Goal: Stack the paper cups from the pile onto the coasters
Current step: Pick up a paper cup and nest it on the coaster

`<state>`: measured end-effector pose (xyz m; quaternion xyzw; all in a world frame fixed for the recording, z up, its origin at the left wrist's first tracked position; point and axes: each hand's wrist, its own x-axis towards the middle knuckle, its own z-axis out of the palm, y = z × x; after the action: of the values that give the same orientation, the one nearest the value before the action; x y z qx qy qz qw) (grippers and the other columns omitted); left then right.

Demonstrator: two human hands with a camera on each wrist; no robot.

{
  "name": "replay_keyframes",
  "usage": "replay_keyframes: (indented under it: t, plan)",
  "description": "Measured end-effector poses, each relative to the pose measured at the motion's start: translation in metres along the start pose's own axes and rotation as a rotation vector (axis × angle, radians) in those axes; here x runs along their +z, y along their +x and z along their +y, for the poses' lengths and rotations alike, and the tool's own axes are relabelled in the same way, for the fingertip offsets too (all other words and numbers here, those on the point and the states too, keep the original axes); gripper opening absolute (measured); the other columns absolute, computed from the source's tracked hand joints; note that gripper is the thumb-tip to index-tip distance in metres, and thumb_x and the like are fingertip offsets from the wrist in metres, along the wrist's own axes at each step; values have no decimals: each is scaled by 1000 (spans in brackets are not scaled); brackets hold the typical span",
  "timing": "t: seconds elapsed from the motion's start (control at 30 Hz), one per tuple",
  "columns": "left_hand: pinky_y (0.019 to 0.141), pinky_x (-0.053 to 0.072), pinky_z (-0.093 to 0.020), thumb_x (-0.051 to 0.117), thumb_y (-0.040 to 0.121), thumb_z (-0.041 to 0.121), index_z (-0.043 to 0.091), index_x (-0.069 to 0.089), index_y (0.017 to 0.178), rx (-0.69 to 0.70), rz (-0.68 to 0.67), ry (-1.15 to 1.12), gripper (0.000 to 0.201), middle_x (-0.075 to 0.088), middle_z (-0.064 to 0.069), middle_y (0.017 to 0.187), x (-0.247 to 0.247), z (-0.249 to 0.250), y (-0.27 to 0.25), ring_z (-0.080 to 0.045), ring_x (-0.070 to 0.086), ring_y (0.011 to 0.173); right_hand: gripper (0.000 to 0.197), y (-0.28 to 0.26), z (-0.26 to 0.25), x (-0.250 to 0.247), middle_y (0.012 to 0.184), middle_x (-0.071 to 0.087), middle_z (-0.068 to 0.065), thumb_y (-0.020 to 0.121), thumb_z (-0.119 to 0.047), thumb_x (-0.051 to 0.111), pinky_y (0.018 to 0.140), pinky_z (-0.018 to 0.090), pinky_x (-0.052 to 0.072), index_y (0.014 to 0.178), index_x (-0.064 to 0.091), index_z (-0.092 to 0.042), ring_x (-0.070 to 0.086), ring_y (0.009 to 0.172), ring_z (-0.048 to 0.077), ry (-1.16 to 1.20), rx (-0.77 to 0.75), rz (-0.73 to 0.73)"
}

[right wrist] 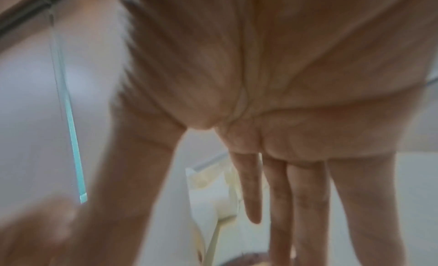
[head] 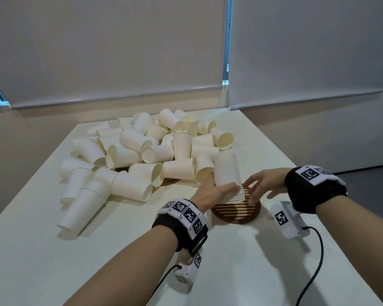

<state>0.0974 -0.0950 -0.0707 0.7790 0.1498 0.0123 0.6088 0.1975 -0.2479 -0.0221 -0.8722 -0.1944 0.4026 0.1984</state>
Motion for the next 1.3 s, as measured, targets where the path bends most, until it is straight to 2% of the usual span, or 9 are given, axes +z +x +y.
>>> replay_keyframes:
  t: [0.13, 0.23, 0.4, 0.53, 0.7, 0.87, 0.97, 1.03, 1.3]
  plan:
    - [91, 46, -27, 77, 76, 29, 16, 32, 137, 32, -95, 115, 77, 53, 2, 122, 2, 1, 4, -17, 52, 115, 91, -3, -9, -11, 134, 54, 5, 57, -14, 84, 99, 33, 36, 137, 41, -18, 50, 120, 19, 230, -138, 83]
    - [89, 47, -26, 77, 77, 22, 15, 32, 137, 61, -112, 135, 76, 54, 1, 121, 9, 2, 9, -15, 53, 111, 76, 0, -22, -7, 123, 61, 1, 58, -22, 84, 103, 36, 42, 127, 52, -22, 54, 118, 19, 341, -292, 233]
    - [97, 47, -36, 75, 76, 18, 14, 35, 136, 47, -97, 294, 72, 54, -6, 127, 13, -5, 13, -24, 53, 118, 37, 6, -34, 10, 110, 59, -2, 72, -14, 76, 77, 25, 46, 104, 61, -27, 55, 98, 17, 82, -341, 341]
    - [73, 49, -28, 71, 79, 12, 11, 39, 136, 55, -82, 409, 65, 54, -7, 127, 0, -1, 12, -26, 56, 116, 34, 9, -37, 15, 110, 60, 3, 69, -12, 77, 84, 34, 48, 95, 61, -28, 55, 97, 21, 14, -322, 332]
    - [93, 48, -35, 60, 85, 17, 13, 60, 119, 183, 237, 761, 34, 59, -6, 119, -40, 17, 14, -23, 57, 110, 48, 2, -51, 12, 111, 54, -4, 70, -19, 81, 92, 24, 40, 114, 62, -19, 51, 107, 13, 0, -366, 424]
    - [87, 39, -34, 52, 87, 8, 19, 51, 128, 237, 321, 1133, 43, 43, -9, 130, -69, 13, 22, -28, 43, 118, 23, 2, -84, 23, 111, 67, 8, 82, -13, 65, 86, 22, 43, 104, 67, -10, 60, 101, 16, 101, -474, 686]
    - [97, 38, -40, 55, 88, 13, 25, 43, 136, 186, 247, 1283, 50, 33, -12, 142, -76, 3, 28, -33, 38, 125, 26, 4, -106, 36, 118, 64, 9, 87, -11, 53, 84, 24, 45, 111, 64, -9, 59, 99, 19, 74, -379, 652]
    - [100, 36, -43, 58, 89, 21, 25, 40, 137, 157, 208, 1369, 52, 29, -13, 145, -78, -3, 28, -34, 35, 130, 34, 9, -116, 46, 129, 57, 11, 91, -13, 47, 93, 30, 44, 123, 57, -9, 56, 114, 24, -9, -275, 558]
    - [93, 38, -41, 52, 93, 20, 14, 50, 124, 217, 216, 1455, 32, 39, -12, 137, -89, -7, 23, -32, 42, 125, 46, 35, -124, 72, 146, 41, 15, 96, -13, 35, 107, 34, 35, 142, 36, -8, 43, 132, 30, 94, -109, 395]
